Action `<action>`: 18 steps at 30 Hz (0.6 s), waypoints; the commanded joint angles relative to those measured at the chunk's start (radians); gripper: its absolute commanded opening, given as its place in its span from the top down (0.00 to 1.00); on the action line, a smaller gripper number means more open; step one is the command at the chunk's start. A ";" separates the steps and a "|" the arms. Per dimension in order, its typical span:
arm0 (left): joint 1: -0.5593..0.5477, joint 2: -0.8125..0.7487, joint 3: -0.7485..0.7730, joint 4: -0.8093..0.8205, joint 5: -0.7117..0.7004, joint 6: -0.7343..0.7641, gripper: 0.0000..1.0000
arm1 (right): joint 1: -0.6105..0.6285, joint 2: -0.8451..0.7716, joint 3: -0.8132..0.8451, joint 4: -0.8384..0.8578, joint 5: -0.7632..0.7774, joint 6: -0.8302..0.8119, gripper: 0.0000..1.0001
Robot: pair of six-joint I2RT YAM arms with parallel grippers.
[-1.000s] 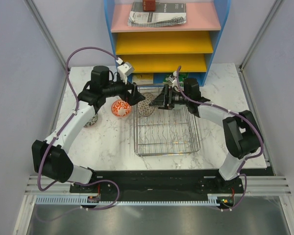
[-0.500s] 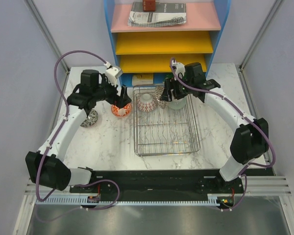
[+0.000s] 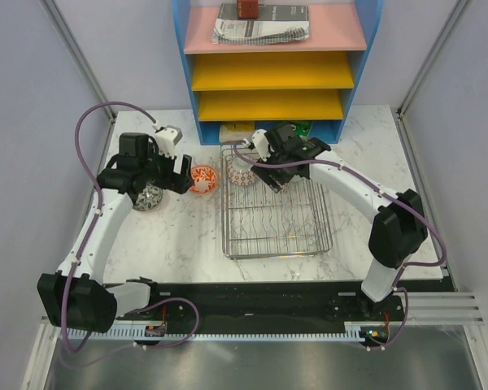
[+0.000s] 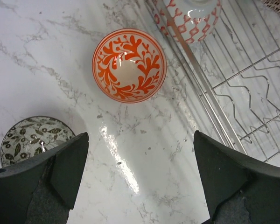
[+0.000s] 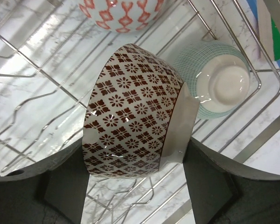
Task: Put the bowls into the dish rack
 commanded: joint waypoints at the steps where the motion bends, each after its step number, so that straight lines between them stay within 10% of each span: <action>1: 0.042 -0.056 -0.028 -0.029 -0.022 0.011 0.00 | 0.034 0.033 0.082 0.018 0.203 -0.113 1.00; 18: 0.206 -0.156 -0.093 -0.036 0.026 0.013 0.00 | 0.152 0.193 0.153 0.028 0.489 -0.317 1.00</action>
